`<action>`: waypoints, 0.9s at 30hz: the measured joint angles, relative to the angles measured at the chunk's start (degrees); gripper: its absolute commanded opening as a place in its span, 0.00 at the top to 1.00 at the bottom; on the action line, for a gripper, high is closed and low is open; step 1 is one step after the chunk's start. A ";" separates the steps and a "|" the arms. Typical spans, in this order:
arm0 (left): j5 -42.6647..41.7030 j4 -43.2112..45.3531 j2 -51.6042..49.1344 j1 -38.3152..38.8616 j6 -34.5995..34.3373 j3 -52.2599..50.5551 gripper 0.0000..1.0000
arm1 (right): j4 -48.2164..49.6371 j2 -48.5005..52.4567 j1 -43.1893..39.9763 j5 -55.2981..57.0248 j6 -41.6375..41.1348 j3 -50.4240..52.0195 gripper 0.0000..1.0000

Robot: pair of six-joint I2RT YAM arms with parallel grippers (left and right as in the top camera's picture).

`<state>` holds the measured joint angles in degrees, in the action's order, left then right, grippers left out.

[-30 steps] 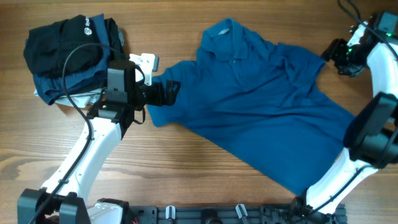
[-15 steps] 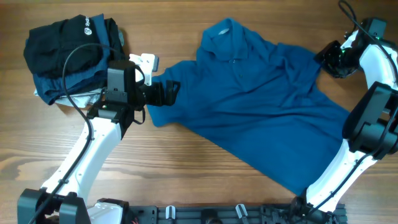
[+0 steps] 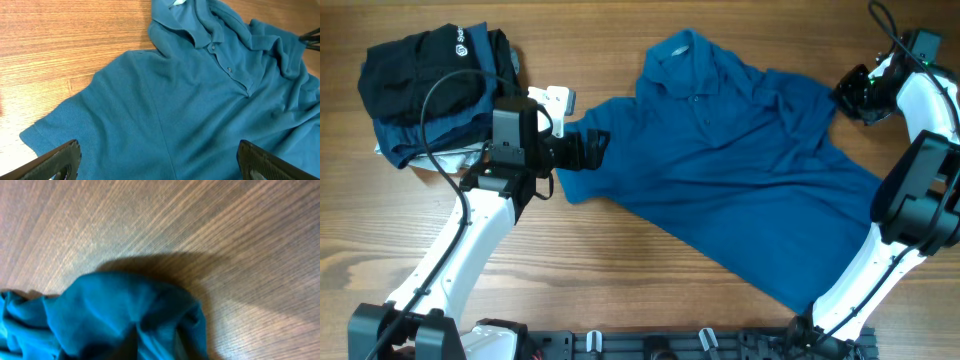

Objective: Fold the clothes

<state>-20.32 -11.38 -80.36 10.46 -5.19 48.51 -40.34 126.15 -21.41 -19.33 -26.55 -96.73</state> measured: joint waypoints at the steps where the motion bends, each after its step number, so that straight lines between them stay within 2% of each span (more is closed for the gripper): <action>1: 0.00 -0.02 0.00 0.00 0.00 0.00 0.00 | 0.92 0.02 0.00 0.02 -0.33 0.52 0.96; 10: 0.00 0.00 0.00 0.00 0.00 0.00 0.00 | 10.08 0.28 0.00 0.07 7.13 1.51 0.96; 18: 0.00 -0.13 0.00 0.00 0.00 0.00 0.00 | 25.42 0.31 0.44 0.42 14.91 1.79 0.96; 27: 0.00 -0.17 0.00 0.00 0.00 0.00 0.00 | 38.29 0.33 0.59 10.36 26.40 1.79 0.96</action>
<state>-20.32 -11.55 -80.36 10.46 -5.19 48.51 -2.04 126.48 -20.82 -8.97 -0.14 -94.94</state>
